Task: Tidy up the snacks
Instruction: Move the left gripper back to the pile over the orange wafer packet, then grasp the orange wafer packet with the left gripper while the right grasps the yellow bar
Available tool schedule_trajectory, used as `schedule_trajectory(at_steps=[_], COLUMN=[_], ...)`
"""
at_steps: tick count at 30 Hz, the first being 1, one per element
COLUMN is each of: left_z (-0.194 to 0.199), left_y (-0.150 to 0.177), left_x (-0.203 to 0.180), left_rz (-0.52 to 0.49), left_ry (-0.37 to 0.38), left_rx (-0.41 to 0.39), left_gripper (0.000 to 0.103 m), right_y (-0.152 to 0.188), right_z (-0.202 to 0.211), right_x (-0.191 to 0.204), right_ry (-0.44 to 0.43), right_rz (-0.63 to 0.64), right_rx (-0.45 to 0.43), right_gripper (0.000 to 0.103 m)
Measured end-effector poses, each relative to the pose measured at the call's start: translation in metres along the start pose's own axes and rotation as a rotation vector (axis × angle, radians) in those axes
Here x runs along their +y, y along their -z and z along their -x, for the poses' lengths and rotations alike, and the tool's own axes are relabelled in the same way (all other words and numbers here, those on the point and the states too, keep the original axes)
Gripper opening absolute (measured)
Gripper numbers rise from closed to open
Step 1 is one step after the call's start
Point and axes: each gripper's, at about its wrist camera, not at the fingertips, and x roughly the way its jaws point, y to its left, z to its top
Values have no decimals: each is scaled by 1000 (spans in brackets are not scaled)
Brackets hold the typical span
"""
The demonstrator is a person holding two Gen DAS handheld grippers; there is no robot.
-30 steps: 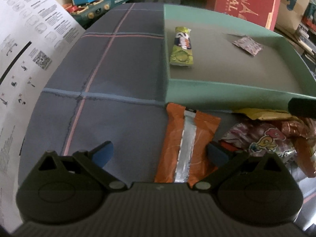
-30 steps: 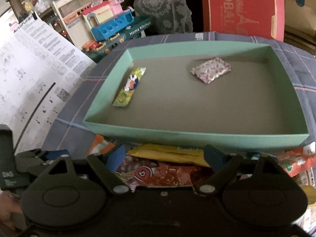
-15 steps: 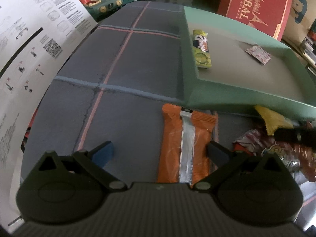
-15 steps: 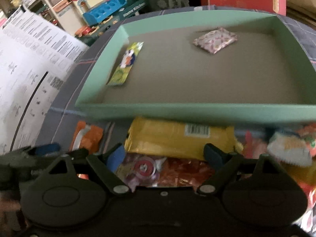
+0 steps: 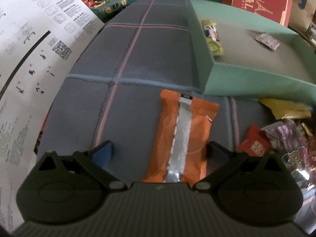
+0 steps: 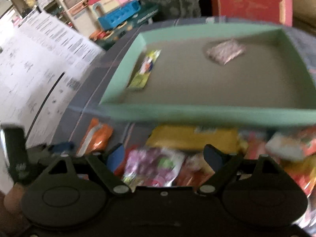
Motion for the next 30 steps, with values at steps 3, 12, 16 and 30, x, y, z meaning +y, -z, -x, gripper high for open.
schedule_trajectory(at_steps=[3, 12, 16, 30], left_z=[0, -3, -5, -4], left_y=[-1, -4, -5, -3], left_x=[2, 12, 18, 29], left_rz=[4, 16, 29, 41], left_ry=[3, 9, 2, 4], left_rx=[2, -2, -10, -37], left_gripper=[103, 103, 103, 103], right_y=[-12, -21, -20, 16], right_z=[-7, -44, -59, -48], right_x=[-14, -26, -20, 19], right_ry=[45, 58, 65, -91], right_rz=[-9, -40, -52, -21], right_rx=[-16, 27, 41, 156], right_gripper=[87, 84, 84, 84])
